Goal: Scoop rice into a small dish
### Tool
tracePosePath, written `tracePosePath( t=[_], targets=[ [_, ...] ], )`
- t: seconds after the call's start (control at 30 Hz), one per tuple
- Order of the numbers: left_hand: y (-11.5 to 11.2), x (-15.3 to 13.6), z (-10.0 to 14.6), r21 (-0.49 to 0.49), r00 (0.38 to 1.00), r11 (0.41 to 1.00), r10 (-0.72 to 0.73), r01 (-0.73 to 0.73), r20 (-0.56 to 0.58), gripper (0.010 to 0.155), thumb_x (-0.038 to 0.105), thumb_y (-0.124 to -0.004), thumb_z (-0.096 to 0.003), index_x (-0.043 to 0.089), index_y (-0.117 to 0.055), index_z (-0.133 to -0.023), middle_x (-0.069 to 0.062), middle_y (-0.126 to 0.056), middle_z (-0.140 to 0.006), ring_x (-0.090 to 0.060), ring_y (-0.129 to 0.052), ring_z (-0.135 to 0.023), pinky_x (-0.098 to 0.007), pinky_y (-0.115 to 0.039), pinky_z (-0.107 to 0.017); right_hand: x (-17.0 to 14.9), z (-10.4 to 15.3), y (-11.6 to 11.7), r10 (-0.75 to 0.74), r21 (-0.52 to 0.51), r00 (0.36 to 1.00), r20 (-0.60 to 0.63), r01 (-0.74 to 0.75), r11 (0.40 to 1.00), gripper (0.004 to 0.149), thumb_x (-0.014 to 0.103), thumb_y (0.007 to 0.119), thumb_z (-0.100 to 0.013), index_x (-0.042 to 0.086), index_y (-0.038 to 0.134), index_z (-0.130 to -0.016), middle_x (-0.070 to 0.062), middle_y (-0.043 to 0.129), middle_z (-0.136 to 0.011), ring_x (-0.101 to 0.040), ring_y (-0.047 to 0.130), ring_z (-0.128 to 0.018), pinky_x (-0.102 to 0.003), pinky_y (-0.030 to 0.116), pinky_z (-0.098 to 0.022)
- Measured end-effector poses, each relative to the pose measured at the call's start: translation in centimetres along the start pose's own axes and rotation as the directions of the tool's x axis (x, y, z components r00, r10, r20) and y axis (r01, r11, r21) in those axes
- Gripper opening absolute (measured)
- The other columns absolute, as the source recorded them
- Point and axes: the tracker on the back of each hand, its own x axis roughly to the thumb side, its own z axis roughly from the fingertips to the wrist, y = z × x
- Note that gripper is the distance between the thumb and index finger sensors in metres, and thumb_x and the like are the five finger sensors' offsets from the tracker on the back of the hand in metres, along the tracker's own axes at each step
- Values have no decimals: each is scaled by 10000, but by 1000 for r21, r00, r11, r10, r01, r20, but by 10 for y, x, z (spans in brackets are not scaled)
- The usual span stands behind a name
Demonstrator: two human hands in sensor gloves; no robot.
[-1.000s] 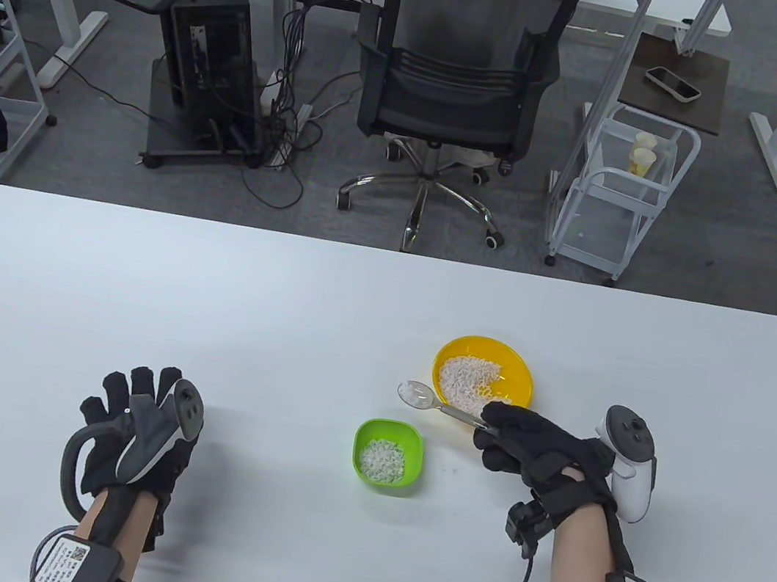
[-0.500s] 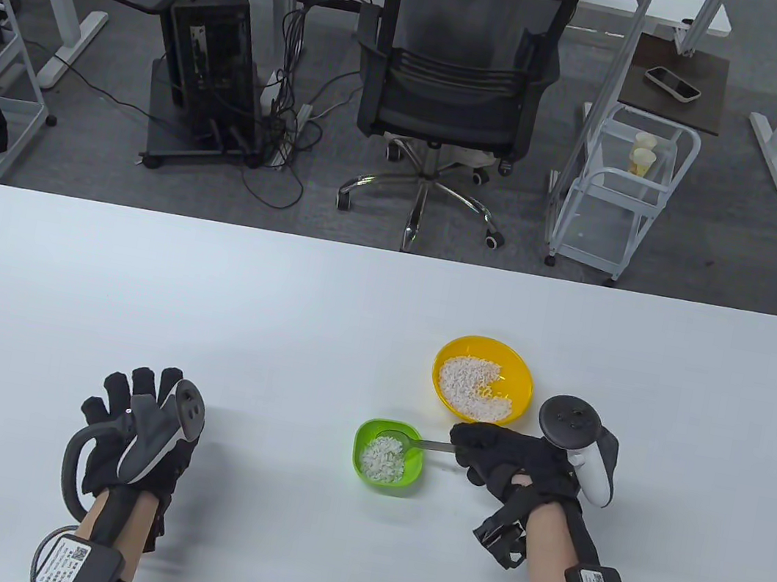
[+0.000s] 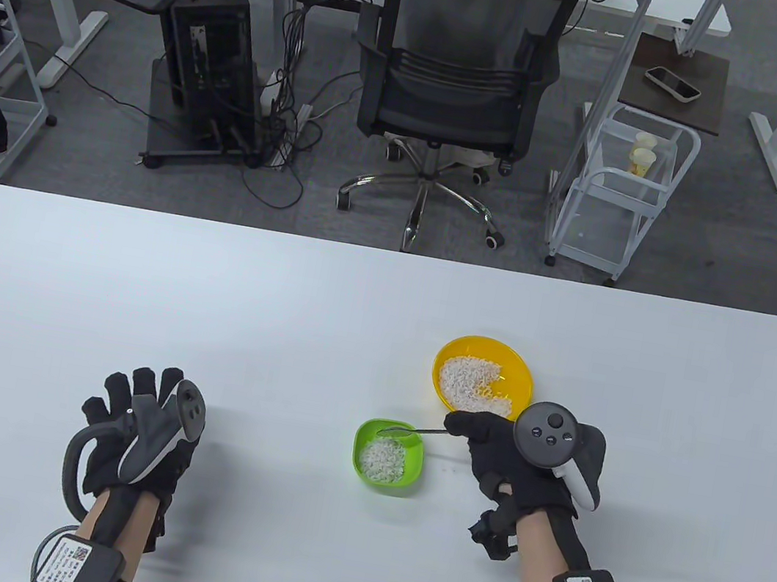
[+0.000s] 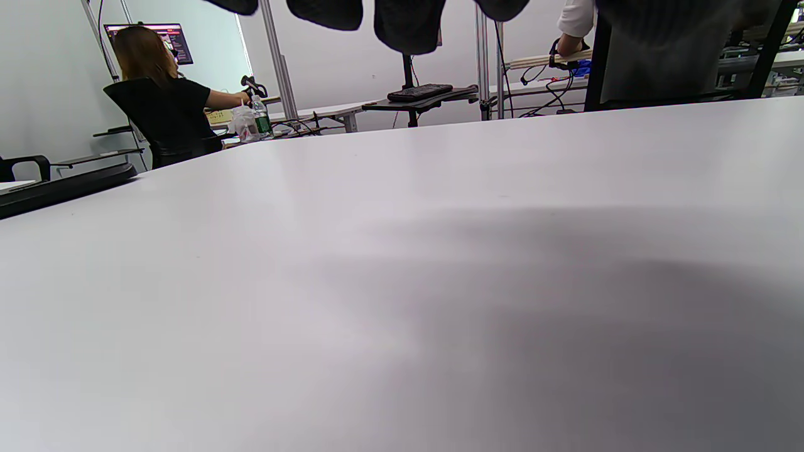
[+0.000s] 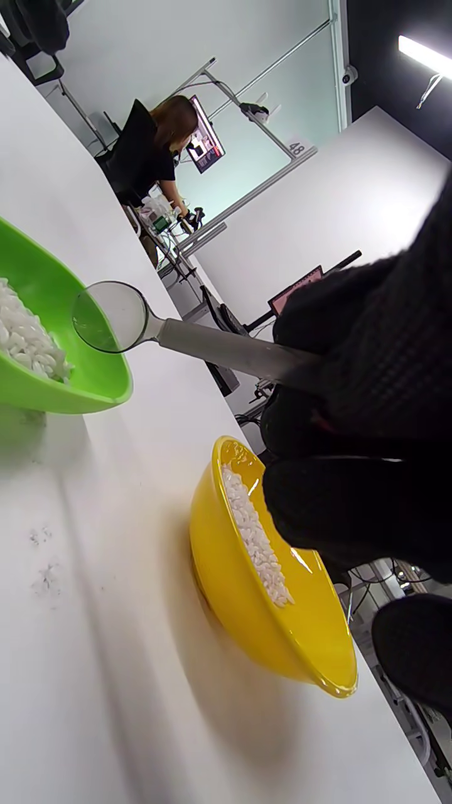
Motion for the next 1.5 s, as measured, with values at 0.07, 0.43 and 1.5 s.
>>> tracePosePath(
  t=[0.07, 0.43, 1.5],
  targets=[
    [0, 0, 0, 1, 1000, 1000, 4, -4, 0, 728, 648, -615, -466, 439, -340, -1107, 75, -437, -1267, -278, -391, -1193, -590, -406, -853, 1, 0, 0, -60, -28, 998, 33, 61, 998, 392, 86, 784, -536, 222, 879, -891, -122, 944, -908, -433, 916, -667, -748, 560, -631],
    [-2, -3, -3, -10, 1000, 1000, 6, -6, -15, 727, 648, -614, -468, 439, -340, -1108, 74, -434, -1268, -276, -386, -1194, -588, -404, -855, -27, 4, -14, -539, -433, 840, 63, 509, 744, 410, 113, 771, -533, 113, 820, -941, -233, 949, -834, -403, 958, -552, -710, 624, -590],
    [-3, -1, -3, -14, 1000, 1000, -17, 17, -13, 728, 648, -615, -467, 439, -338, -1107, 71, -451, -1268, -277, -389, -1194, -587, -407, -854, -75, -4, 25, -379, -313, 801, -464, 253, 916, 564, 284, 708, -598, 8, 595, -1077, -341, 967, -750, -414, 991, -399, -677, 708, -504]
  ],
)
